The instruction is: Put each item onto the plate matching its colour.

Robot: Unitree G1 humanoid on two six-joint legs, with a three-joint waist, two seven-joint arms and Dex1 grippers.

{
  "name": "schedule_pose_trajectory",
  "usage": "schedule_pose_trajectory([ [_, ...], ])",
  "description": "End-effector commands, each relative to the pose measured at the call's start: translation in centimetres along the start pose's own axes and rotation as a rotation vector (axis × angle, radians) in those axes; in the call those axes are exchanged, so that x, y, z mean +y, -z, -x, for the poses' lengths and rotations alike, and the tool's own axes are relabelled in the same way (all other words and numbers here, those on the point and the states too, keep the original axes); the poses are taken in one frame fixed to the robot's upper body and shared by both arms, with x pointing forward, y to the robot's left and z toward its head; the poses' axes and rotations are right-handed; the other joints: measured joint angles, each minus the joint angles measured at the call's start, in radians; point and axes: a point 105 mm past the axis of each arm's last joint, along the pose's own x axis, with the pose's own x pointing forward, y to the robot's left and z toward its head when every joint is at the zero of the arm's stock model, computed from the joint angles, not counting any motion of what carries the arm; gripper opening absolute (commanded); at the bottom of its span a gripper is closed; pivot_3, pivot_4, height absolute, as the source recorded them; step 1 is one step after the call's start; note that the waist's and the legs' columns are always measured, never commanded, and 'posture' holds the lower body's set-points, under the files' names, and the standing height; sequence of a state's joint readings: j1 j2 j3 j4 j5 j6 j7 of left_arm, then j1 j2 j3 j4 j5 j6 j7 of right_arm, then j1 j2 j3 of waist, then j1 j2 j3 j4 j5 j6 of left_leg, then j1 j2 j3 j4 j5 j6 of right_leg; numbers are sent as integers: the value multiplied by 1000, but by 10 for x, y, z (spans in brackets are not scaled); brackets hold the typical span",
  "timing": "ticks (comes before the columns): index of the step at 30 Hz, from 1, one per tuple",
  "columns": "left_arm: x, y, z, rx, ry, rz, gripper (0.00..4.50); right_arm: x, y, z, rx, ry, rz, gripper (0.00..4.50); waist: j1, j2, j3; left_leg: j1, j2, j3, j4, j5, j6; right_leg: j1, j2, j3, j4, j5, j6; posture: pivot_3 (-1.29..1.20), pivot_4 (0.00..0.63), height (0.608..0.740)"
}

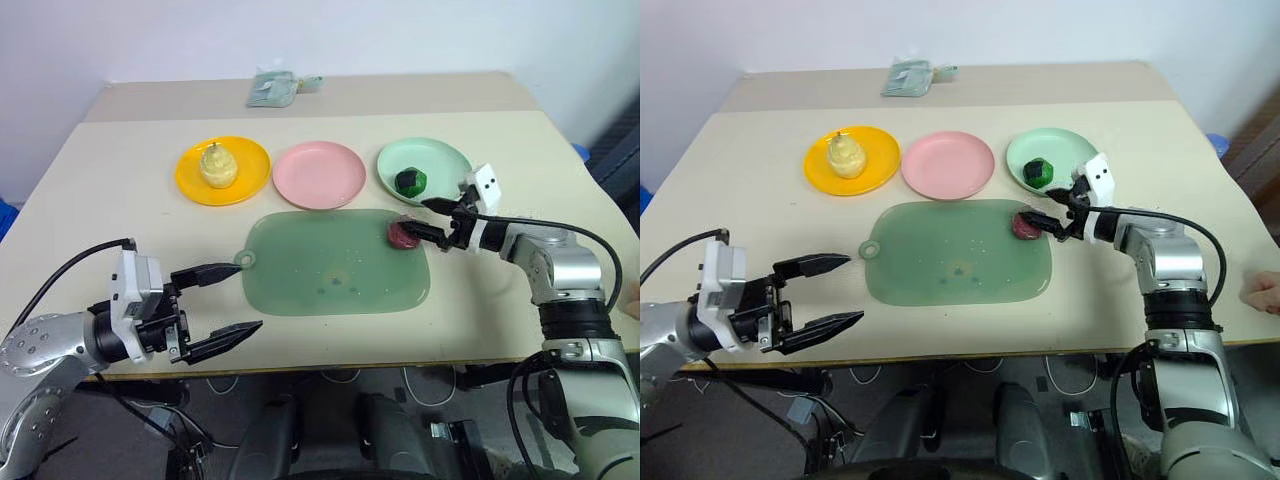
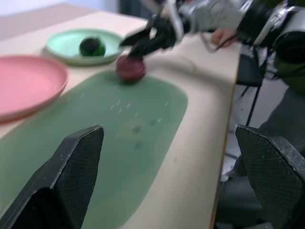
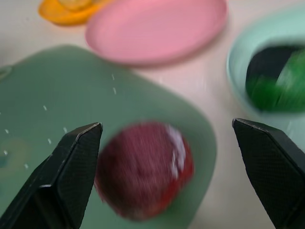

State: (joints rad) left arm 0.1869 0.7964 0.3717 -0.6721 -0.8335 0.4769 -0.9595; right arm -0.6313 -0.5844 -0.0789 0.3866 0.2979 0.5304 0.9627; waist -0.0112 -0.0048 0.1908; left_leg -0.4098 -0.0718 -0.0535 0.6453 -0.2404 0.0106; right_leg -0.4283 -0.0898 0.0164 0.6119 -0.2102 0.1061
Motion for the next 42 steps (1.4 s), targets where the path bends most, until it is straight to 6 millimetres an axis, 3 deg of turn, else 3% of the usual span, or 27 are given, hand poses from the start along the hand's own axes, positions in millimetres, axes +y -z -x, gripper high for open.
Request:
schedule_pose_trajectory([
  [1,-5,-11,-2,-20,-16,-23,4500,-7,0,-3,-1,4,2,4461,-2,0,0,0,0,0,0,0,0,0,0,0,0,0,0,0,150,740],
  [5,-5,-12,0,-14,-36,-14,4500,-12,8,-4,25,-1,-12,4461,-2,0,0,0,0,0,0,0,0,0,1,0,0,0,0,0,150,740],
  [7,-5,-11,1,-8,-43,-10,4500,-11,6,-6,18,-12,-20,3912,-2,0,0,0,0,0,0,0,0,0,1,0,0,0,0,0,150,740],
  [10,-6,-12,1,-10,-55,-5,4500,-7,-2,-10,-11,-29,-3,2632,-2,0,0,0,0,0,0,0,0,0,1,0,0,0,0,0,150,740],
  [25,-7,-7,2,-23,-89,10,4500,5,-24,-24,-66,-84,32,2632,-3,0,0,0,0,0,0,0,0,0,2,0,0,0,0,0,150,740],
  [37,-9,-2,4,-26,-98,12,4500,25,-27,-29,-69,-173,65,2632,-2,0,0,0,0,0,0,0,0,0,1,0,0,0,0,0,150,740],
  [40,-9,-1,3,-27,-102,9,4500,29,-26,-30,-57,-199,45,3479,-1,0,0,0,0,0,0,0,0,0,1,0,0,0,0,0,150,740],
  [42,-9,-1,4,-27,-104,8,4500,30,-26,-31,-56,-201,45,4456,-2,0,0,0,0,0,0,0,0,0,1,0,0,0,0,0,150,740],
])
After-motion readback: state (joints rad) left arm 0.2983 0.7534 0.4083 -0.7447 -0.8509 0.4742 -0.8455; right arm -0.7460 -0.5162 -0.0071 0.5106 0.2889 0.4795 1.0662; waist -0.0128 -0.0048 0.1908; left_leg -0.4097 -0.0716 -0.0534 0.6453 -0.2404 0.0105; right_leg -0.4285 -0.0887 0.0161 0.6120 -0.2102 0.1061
